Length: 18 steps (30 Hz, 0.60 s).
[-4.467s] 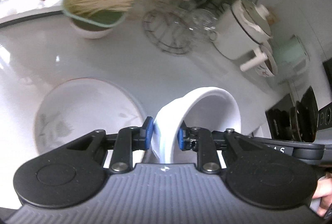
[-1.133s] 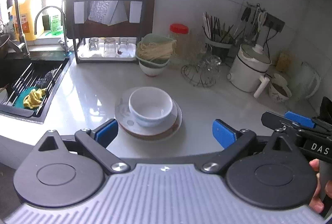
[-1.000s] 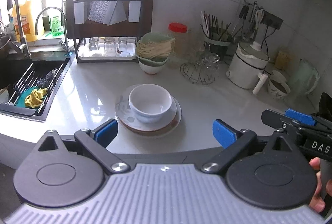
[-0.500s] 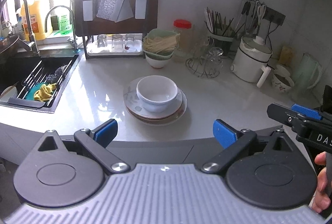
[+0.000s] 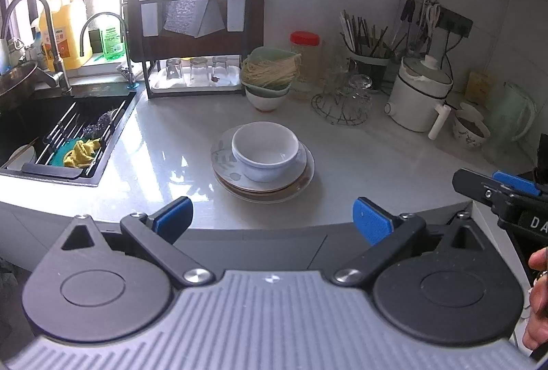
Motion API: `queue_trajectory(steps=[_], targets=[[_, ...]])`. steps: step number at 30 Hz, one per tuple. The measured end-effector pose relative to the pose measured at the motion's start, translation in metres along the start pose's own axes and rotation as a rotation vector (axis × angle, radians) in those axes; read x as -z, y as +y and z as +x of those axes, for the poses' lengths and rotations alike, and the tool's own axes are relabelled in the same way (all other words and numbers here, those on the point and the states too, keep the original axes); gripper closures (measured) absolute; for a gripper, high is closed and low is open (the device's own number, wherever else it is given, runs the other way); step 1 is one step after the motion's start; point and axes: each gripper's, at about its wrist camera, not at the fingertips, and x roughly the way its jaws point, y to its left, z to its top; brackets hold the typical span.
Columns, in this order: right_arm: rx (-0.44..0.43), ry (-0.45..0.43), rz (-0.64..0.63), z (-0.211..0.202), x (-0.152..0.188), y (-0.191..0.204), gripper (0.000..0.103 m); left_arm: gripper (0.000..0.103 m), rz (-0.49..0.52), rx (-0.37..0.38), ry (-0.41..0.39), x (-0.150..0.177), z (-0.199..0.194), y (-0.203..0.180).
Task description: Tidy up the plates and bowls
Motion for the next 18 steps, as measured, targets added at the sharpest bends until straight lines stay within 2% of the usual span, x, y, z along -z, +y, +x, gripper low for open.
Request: queue_trajectory(steps=[11, 18], targets=[[0.001, 0.0, -0.003, -0.0026, 0.0005, 0.0009, 0.018, 0.002, 0.013, 0.004, -0.026, 0.0016, -0.0061, -0.0013], [0.013, 0.001, 0.006, -0.0023, 0.003, -0.0024, 0.018, 0.002, 0.012, 0.006, -0.012, 0.0036, -0.0053, -0.0025]])
